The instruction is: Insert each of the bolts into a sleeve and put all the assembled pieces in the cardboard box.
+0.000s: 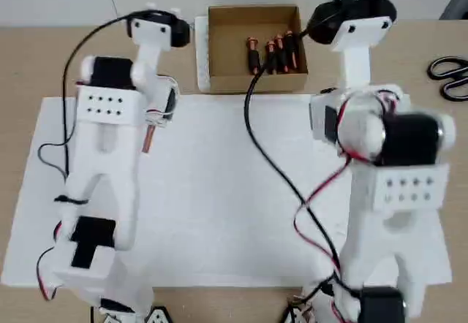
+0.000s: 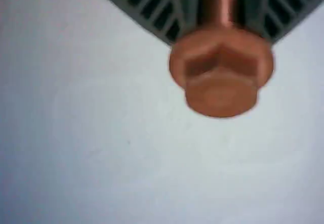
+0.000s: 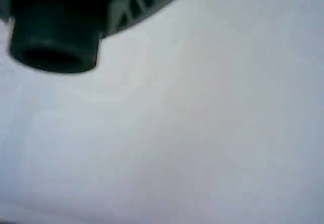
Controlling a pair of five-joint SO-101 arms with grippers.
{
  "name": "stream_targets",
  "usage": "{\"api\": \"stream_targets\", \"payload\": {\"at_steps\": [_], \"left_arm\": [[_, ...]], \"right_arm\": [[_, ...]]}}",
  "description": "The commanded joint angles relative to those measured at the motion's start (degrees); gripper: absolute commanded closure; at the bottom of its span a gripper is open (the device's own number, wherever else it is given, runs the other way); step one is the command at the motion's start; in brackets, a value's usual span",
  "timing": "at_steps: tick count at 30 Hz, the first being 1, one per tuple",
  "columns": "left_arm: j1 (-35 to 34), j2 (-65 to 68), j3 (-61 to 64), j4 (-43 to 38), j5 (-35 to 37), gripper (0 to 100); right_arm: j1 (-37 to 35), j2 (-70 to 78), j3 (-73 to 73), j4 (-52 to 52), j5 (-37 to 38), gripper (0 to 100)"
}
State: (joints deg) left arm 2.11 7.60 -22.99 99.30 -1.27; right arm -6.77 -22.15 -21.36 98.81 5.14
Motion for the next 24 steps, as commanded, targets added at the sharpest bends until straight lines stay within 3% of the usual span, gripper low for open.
{"api": "stream_targets", "payload": {"at_steps": [1, 6, 13, 16, 24], "left_arm": [[-0.62, -8.53, 2.33, 1.23, 0.7, 99], [-0.79, -19.78, 9.63, 1.14, 0.7, 99], [-0.88, -37.27, 18.68, 1.05, 0.53, 99], [-0.88, -42.46, 22.81, 0.62, 0.62, 99], [-0.88, -54.33, 34.86, -8.0, 4.13, 99]], "right_arm": [[-1.1, -8.57, -0.26, 0.48, -0.18, 99.5], [-0.92, -16.13, 2.37, 0.48, -0.18, 99.5], [-1.01, -32.4, 20.04, -0.22, -0.09, 99.5], [-0.92, -37.67, 26.81, -1.71, 3.6, 99.5], [0.57, -44.79, 42.29, -8.92, 5.01, 99.5]]}}
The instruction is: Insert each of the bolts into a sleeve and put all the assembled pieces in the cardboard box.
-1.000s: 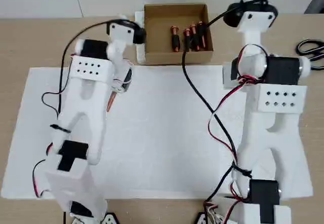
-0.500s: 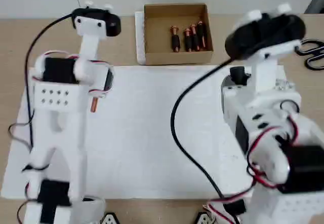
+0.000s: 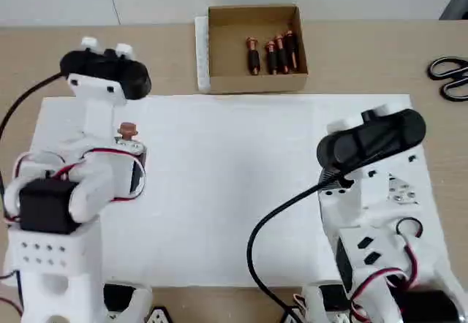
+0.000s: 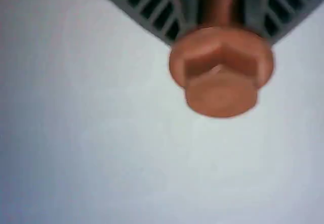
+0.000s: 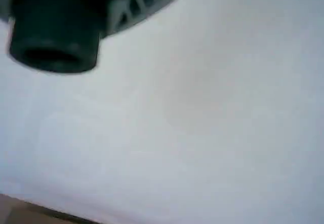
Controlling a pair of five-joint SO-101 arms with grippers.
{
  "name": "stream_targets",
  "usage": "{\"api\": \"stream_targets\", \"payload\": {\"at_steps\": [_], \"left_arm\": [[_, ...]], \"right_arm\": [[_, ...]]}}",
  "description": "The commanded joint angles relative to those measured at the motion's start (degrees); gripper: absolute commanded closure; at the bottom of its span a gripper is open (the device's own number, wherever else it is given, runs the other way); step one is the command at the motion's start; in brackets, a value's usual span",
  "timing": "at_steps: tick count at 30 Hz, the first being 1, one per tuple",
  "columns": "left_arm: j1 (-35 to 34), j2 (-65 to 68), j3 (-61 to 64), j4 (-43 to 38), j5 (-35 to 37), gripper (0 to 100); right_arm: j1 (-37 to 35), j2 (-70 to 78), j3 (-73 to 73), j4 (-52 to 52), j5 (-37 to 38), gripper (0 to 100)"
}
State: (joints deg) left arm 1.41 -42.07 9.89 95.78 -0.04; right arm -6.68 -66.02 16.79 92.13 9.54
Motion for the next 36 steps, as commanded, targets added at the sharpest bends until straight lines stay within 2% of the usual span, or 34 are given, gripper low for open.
{"api": "stream_targets", "payload": {"at_steps": [1, 10, 12, 17, 19, 23, 27, 31, 36], "left_arm": [[-0.18, -6.24, 3.3, -5.89, 4.75, 99], [-0.09, -16.88, 17.19, -18.81, 16.26, 99], [0.0, -18.64, 19.65, -20.92, 17.05, 99], [0.18, -22.15, 23.69, -25.85, 17.05, 99], [0.18, -23.12, 25.19, -27.43, 17.05, 99], [0.35, -24.62, 26.51, -29.19, 17.05, 99], [3.25, -25.49, 26.33, -29.8, 17.05, 99], [7.12, -26.64, 26.15, -30.77, 17.23, 99], [9.14, -27.6, 26.15, -36.84, 17.32, 99]], "right_arm": [[0.57, -0.92, 5.71, -1.89, 0.62, 99.5], [0.22, -1.36, 9.32, -3.3, 0.09, 99.5], [0.22, -1.45, 9.32, -3.3, -0.26, 99.5], [0.22, -4.97, 9.49, -3.74, -12.31, 99.1], [0.22, -7.08, 11.6, -7.87, -14.95, 99.4], [0.13, -13.23, 19.96, -18.86, -14.95, 99.4], [-3.82, -20.26, 29.8, -28.44, -14.95, 99.5], [-7.34, -26.24, 37.89, -35.3, -14.95, 99.2], [-8.13, -31.87, 45.89, -38.99, -15.03, 99.4]]}}
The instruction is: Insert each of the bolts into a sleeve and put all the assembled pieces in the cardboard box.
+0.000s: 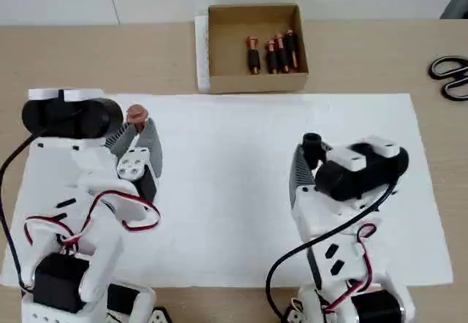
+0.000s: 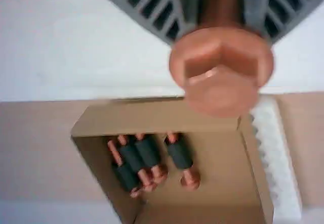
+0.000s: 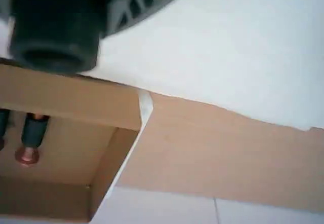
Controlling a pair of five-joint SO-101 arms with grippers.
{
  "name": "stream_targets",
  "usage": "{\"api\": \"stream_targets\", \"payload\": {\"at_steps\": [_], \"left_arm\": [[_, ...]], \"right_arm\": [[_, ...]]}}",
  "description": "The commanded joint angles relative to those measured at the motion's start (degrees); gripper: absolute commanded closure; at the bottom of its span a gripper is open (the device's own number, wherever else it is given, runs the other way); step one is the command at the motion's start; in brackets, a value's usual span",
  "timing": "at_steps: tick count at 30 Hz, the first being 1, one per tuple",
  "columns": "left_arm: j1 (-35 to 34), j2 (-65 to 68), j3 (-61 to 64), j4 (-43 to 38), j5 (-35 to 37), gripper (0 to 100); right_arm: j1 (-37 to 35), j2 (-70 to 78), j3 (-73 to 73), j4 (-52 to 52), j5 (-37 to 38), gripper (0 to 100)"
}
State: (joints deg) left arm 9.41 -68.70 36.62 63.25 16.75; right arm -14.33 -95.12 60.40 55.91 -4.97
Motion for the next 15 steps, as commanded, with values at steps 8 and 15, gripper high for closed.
{"api": "stream_targets", "payload": {"at_steps": [8, 15], "left_arm": [[6.15, 0.26, -0.31, -11.6, 0.7, 99], [6.95, 15.56, -9.36, -1.85, 7.56, 99]], "right_arm": [[-3.21, -8.57, 12.84, -9.54, -0.53, 99.5], [-9.63, -8.75, 13.19, -8.66, -0.44, 99.5]]}}
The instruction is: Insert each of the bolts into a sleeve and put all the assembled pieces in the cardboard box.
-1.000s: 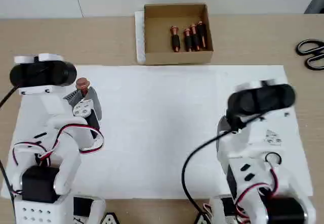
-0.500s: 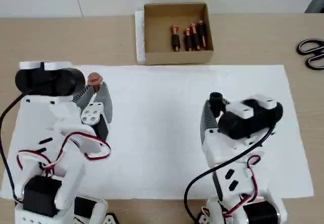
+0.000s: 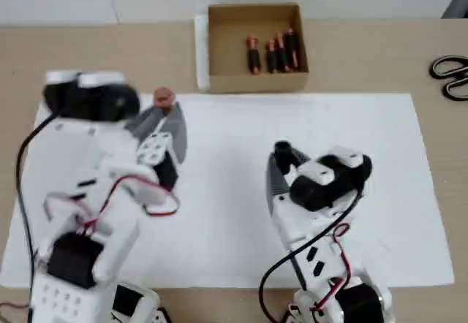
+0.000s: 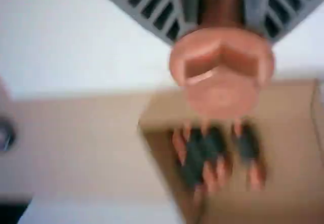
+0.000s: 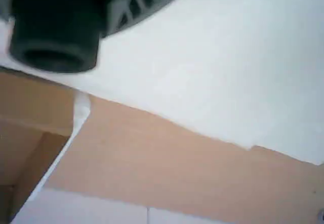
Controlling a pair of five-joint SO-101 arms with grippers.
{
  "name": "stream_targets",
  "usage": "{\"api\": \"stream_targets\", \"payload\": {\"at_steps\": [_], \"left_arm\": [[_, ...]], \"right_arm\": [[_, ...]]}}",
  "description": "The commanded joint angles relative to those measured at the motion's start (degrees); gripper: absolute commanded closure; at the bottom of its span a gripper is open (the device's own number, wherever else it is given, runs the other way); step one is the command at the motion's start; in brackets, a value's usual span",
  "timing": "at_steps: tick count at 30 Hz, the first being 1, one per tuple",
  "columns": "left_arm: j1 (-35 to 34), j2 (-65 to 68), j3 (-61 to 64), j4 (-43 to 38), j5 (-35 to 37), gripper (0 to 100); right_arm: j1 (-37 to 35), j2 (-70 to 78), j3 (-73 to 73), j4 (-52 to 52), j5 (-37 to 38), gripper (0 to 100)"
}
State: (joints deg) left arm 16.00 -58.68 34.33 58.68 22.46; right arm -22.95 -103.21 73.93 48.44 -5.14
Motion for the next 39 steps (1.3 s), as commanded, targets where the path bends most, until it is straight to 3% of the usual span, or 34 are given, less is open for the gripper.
{"api": "stream_targets", "payload": {"at_steps": [1, 10, 16, 23, 32, 39], "left_arm": [[0.44, 7.82, -9.71, 4.13, 1.93, 99], [7.38, 17.93, -24.92, 10.29, 4.66, 99], [9.67, 19.78, -25.36, 9.93, 4.84, 99], [12.04, 19.78, -25.36, 6.77, 5.01, 99], [12.57, 19.34, -25.36, 6.77, 5.1, 99], [12.57, 19.87, -24.75, 5.1, 5.1, 99]], "right_arm": [[-1.1, -0.66, -0.35, -1.19, -0.26, 99.5], [-1.27, -0.66, -0.18, -1.1, -0.35, 99.4], [-1.45, -0.66, 2.2, -1.1, -0.18, 99.5], [-7.52, -0.66, 3.6, -1.71, -0.18, 99.5], [-9.63, -0.84, 12.13, -13.93, -0.18, 99.5], [-9.63, -0.84, 13.27, -16.57, -0.53, 99.5]]}}
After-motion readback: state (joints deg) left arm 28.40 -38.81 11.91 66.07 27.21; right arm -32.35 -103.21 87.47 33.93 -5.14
